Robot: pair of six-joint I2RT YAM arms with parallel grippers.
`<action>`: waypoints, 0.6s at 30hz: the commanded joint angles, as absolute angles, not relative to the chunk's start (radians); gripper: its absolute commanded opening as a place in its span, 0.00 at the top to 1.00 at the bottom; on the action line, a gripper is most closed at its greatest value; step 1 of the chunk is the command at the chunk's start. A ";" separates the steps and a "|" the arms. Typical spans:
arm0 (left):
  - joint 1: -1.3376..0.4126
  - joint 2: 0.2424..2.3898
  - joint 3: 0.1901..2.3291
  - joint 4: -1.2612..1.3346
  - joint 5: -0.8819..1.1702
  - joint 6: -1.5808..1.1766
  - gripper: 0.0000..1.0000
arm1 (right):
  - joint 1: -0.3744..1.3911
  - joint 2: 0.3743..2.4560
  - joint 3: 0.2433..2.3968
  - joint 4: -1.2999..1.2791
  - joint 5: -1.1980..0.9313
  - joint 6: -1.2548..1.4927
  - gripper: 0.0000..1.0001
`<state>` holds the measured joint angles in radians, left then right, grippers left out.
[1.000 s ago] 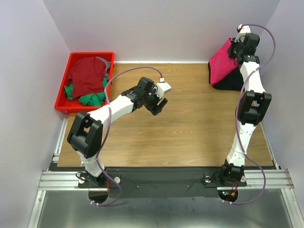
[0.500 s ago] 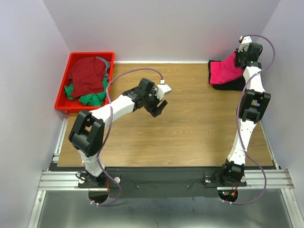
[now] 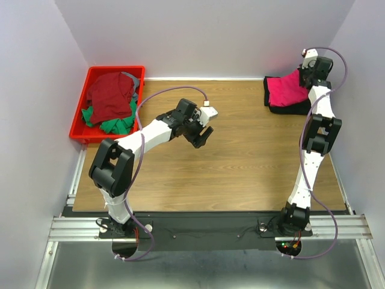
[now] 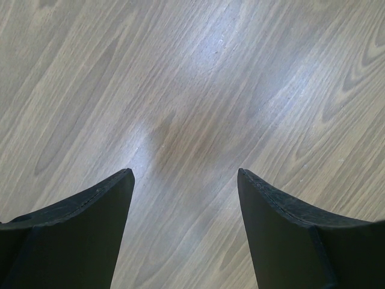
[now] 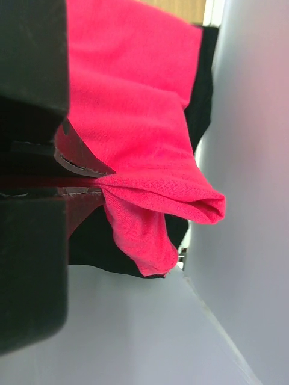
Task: Fold and stack the t-shirts
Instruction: Neatly place the folded tshirt to the corner
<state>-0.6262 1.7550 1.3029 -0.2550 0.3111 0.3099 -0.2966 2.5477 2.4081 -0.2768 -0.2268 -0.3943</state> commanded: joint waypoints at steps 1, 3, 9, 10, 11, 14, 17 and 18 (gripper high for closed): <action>-0.623 1.758 1.345 -0.261 0.331 0.299 0.19 | -0.316 2.568 2.438 -0.196 -0.196 -0.442 0.99; -0.624 1.758 1.347 -0.262 0.333 0.298 0.19 | -0.316 2.577 2.437 -0.181 -0.183 -0.463 0.99; -0.623 1.753 1.338 -0.267 0.333 0.290 0.18 | -0.325 2.620 2.441 -0.135 -0.158 -0.506 0.99; -0.623 1.753 1.336 -0.265 0.333 0.290 0.18 | -0.325 2.623 2.439 -0.130 -0.156 -0.511 0.99; -0.623 1.752 1.335 -0.265 0.333 0.288 0.18 | -0.325 2.626 2.438 -0.126 -0.153 -0.515 0.96; -0.623 1.744 1.332 -0.268 0.331 0.290 0.18 | -0.324 2.631 2.431 -0.109 -0.117 -0.506 0.70; -0.623 1.729 1.321 -0.265 0.321 0.293 0.18 | -0.325 2.625 2.428 -0.092 -0.066 -0.508 0.42; -0.623 1.724 1.313 -0.262 0.319 0.293 0.18 | -0.325 2.617 2.427 -0.084 -0.058 -0.514 0.38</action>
<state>-0.6262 1.7679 1.3041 -0.2638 0.3138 0.3000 -0.3141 2.6270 2.4077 -0.1932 -0.1249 -0.4953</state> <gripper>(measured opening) 0.819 0.551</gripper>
